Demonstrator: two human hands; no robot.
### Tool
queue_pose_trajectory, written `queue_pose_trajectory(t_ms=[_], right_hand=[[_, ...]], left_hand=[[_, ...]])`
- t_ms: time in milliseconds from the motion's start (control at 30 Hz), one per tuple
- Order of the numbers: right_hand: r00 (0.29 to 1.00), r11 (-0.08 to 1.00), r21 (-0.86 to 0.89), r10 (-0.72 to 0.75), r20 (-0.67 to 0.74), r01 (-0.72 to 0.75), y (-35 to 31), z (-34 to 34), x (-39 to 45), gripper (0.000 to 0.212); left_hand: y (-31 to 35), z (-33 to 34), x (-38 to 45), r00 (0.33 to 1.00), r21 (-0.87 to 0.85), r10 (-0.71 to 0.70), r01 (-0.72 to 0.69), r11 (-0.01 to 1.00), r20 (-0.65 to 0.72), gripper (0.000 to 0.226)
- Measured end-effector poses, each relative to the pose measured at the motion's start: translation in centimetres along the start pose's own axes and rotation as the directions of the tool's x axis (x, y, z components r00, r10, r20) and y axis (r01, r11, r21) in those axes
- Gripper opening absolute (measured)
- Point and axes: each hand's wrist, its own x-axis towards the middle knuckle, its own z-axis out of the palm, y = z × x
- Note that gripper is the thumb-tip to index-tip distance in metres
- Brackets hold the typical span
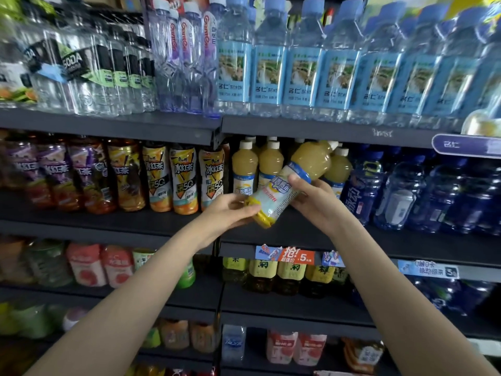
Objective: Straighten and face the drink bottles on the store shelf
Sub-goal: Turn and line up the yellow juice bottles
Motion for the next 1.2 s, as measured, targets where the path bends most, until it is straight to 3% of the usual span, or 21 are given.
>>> queue_pose_trajectory(t_ms=[67, 133, 233, 300, 433, 500, 700, 900, 967, 1033, 1100, 1200], right_hand=[[0.997, 0.995, -0.072, 0.061, -0.044, -0.064, 0.0, -0.1, -0.3, 0.031], [0.986, 0.992, -0.023, 0.118, -0.115, -0.121, 0.4, 0.0, -0.6, 0.029], [0.970, 0.990, 0.052, 0.140, -0.198, -0.132, 1.1, 0.2, -1.0, 0.026], [0.975, 0.995, -0.030, 0.084, -0.207, -0.092, 1.4, 0.4, -1.2, 0.027], [0.991, 0.908, -0.408, -0.124, -0.051, 0.093, 1.0, 1.0, -1.9, 0.032], [0.984, 0.849, -0.498, -0.169, 0.062, 0.177, 0.9, 1.4, -2.2, 0.035], [0.965, 0.838, -0.484, -0.177, 0.192, 0.250, 0.6, 1.8, -2.5, 0.035], [0.973, 0.861, -0.455, -0.203, 0.106, 0.229, 0.9, 1.6, -1.7, 0.036], [0.983, 0.882, -0.439, -0.182, 0.016, 0.170, 1.1, 2.0, -1.6, 0.038], [0.986, 0.905, -0.402, -0.165, -0.030, 0.139, 1.6, 2.6, -1.7, 0.043], [0.986, 0.925, -0.359, -0.157, -0.050, 0.129, 2.1, 3.4, -1.8, 0.046], [0.976, 0.985, -0.162, -0.088, -0.198, 0.056, 2.5, 3.8, -1.7, 0.049]], left_hand=[[-0.2, -0.1, -0.2, 0.991, 0.173, 0.083, -0.065, 0.983, -0.102, 0.041], [-0.5, -0.4, -0.3, 0.961, 0.397, 0.220, -0.139, 0.907, -0.167, 0.053], [-1.1, -0.8, -0.3, 0.926, 0.614, 0.356, -0.211, 0.761, -0.124, 0.063], [-1.4, -1.0, -0.2, 0.937, 0.673, 0.337, -0.193, 0.714, -0.089, 0.064], [-2.0, -1.2, 0.1, 0.973, 0.603, 0.223, -0.142, 0.785, -0.061, 0.062], [-2.2, -1.1, 0.1, 0.982, 0.561, 0.186, -0.136, 0.816, -0.032, 0.061], [-2.3, -1.0, -0.1, 0.991, 0.503, 0.102, -0.130, 0.855, 0.084, 0.059], [-1.9, -0.2, -0.8, 0.987, 0.499, 0.152, -0.104, 0.860, -0.057, 0.054], [-1.8, 0.3, -0.7, 0.946, 0.546, 0.248, -0.099, 0.832, -0.208, 0.052], [-1.7, 0.4, -0.6, 0.844, 0.644, 0.426, -0.130, 0.754, -0.328, 0.055], [-1.8, 0.1, -0.5, 0.749, 0.764, 0.580, -0.157, 0.626, -0.320, 0.058], [-2.1, -0.3, -0.7, 0.699, 0.846, 0.674, -0.190, 0.497, -0.239, 0.062]])
